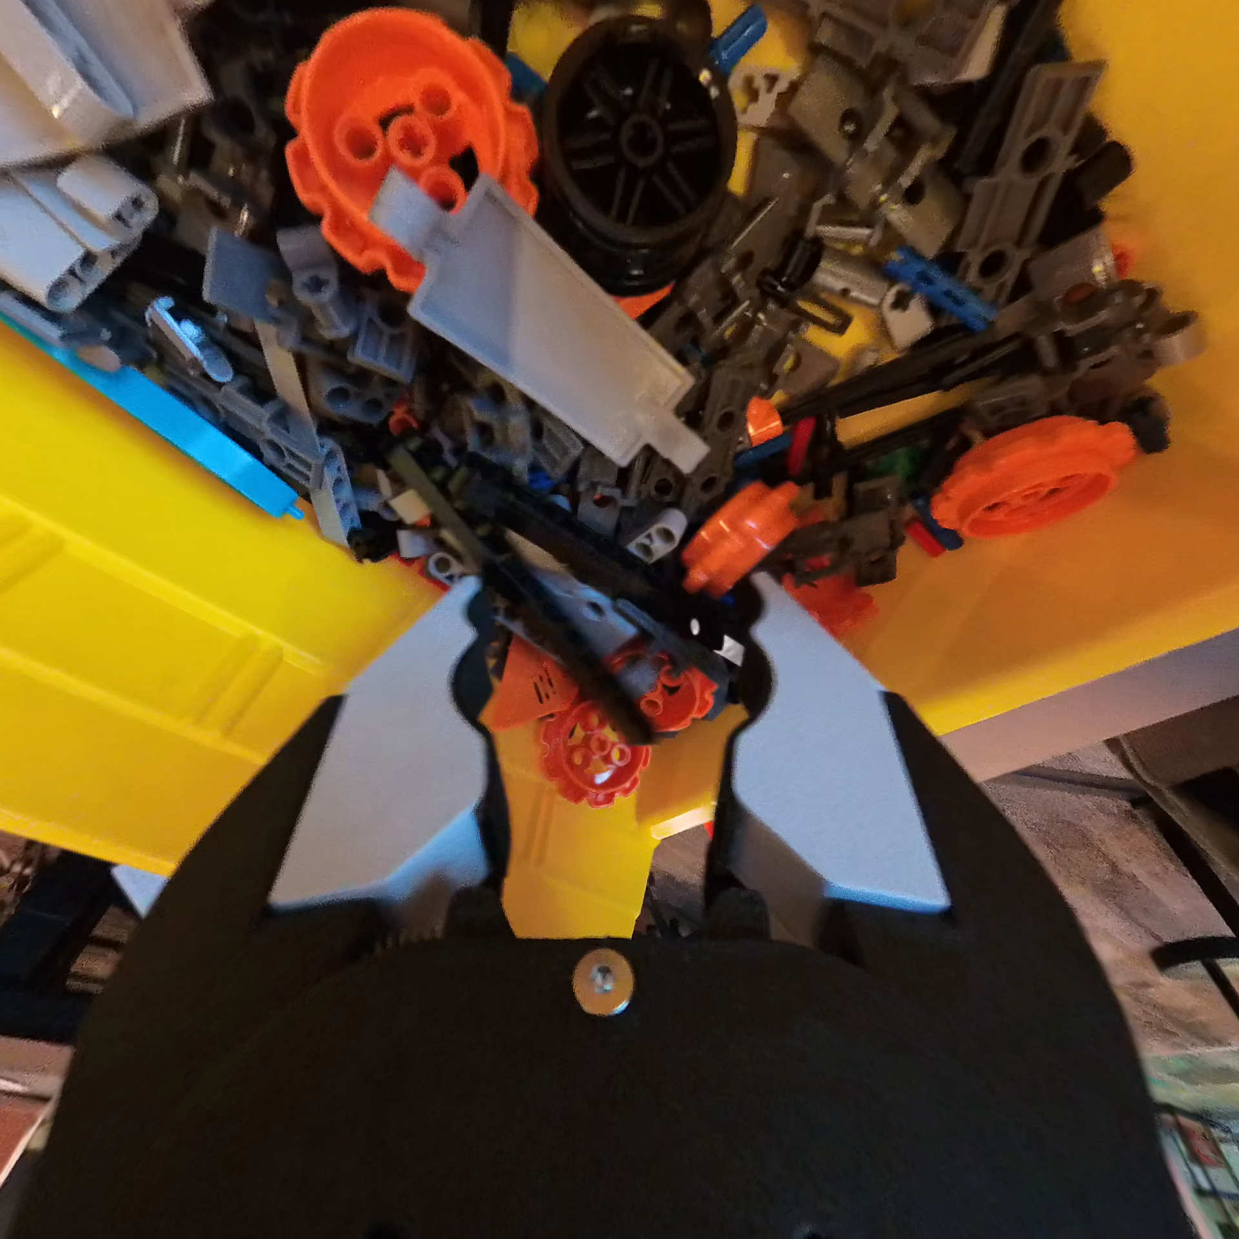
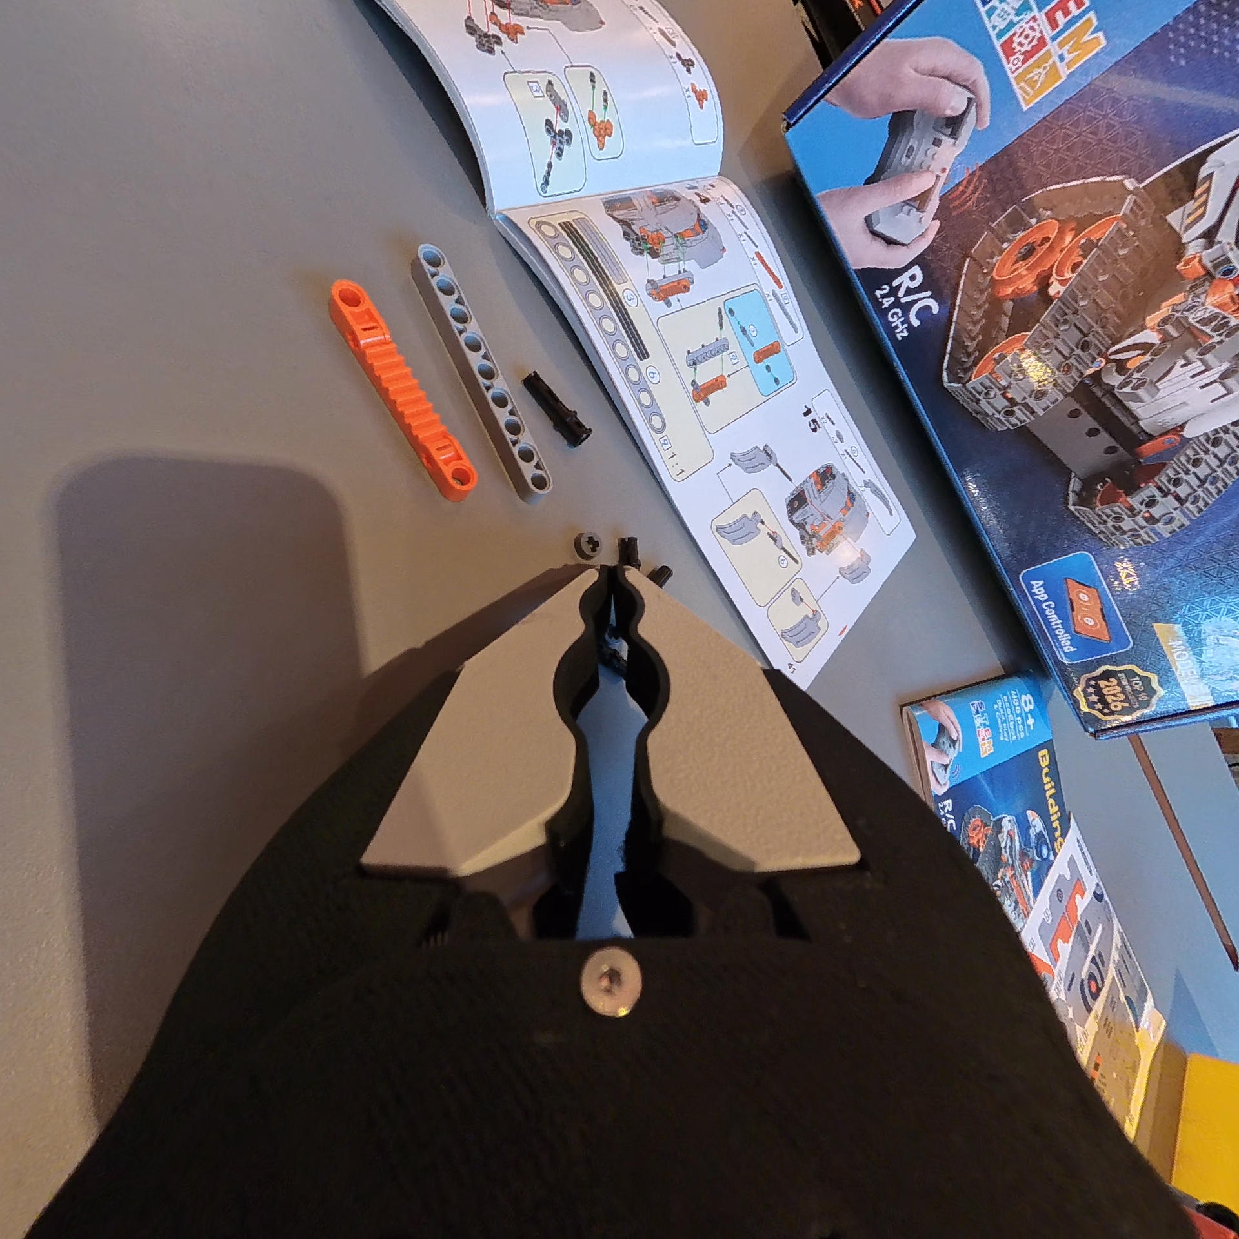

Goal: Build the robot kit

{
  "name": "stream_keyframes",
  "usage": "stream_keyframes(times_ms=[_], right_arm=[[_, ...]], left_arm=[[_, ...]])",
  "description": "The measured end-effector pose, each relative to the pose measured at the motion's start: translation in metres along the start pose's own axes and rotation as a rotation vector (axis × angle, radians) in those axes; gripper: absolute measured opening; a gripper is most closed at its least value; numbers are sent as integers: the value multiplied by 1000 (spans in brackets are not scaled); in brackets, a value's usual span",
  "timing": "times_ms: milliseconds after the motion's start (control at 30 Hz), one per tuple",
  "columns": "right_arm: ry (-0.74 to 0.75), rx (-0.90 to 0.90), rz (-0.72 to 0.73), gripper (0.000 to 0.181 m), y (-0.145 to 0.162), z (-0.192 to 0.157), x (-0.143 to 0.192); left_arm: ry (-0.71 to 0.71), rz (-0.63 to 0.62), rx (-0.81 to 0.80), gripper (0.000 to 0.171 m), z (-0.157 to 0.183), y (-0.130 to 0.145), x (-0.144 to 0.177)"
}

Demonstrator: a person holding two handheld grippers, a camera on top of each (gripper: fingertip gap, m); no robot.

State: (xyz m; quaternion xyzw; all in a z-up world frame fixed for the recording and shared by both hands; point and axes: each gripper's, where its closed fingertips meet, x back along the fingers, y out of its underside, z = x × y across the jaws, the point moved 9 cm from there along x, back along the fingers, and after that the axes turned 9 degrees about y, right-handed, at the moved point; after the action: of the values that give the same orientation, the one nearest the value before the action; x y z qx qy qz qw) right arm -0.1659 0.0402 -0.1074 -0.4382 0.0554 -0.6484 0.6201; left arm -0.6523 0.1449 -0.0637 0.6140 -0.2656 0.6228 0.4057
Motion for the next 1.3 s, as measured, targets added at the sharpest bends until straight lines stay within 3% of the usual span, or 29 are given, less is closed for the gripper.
stream_keyframes(times_ms=[67, 233, 333, 700, 733, 767, 900, 1067, 1233, 1300], right_arm=[[1, 4, -1, 0, 0, 0, 0], [-1, 2, 0, 0, 0, 0, 0], [1, 4, -1, 0, 0, 0, 0], [-5, -10, 2, 0, 0, 0, 0], [-6, -12, 3, 0, 0, 1, 0], [-7, -13, 3, 0, 0, 1, 0], [-7, -15, 2, 0, 0, 1, -1], [-8, -16, 1, 0, 0, 1, -1], [-5, -14, 1, 0, 0, 1, -1], [-5, -14, 1, 0, 0, 1, -1]], left_arm=[[24, 19, -11, 49, 2, -3, 1], [8, -42, -44, 40, 5, -11, 3], [32, -2, -51, 13, -1, -20, 17], [39, 288, -76, 16, -36, -63, 52], [56, 285, -67, 41, -36, -62, 52], [71, 252, -55, 51, -35, -58, 51], [118, 105, -3, 43, -35, -27, 49], [197, -71, 109, 59, -22, 5, 23], [226, -69, 68, 60, -1, -11, -4], [186, -46, 31, 40, 1, -20, -7]])
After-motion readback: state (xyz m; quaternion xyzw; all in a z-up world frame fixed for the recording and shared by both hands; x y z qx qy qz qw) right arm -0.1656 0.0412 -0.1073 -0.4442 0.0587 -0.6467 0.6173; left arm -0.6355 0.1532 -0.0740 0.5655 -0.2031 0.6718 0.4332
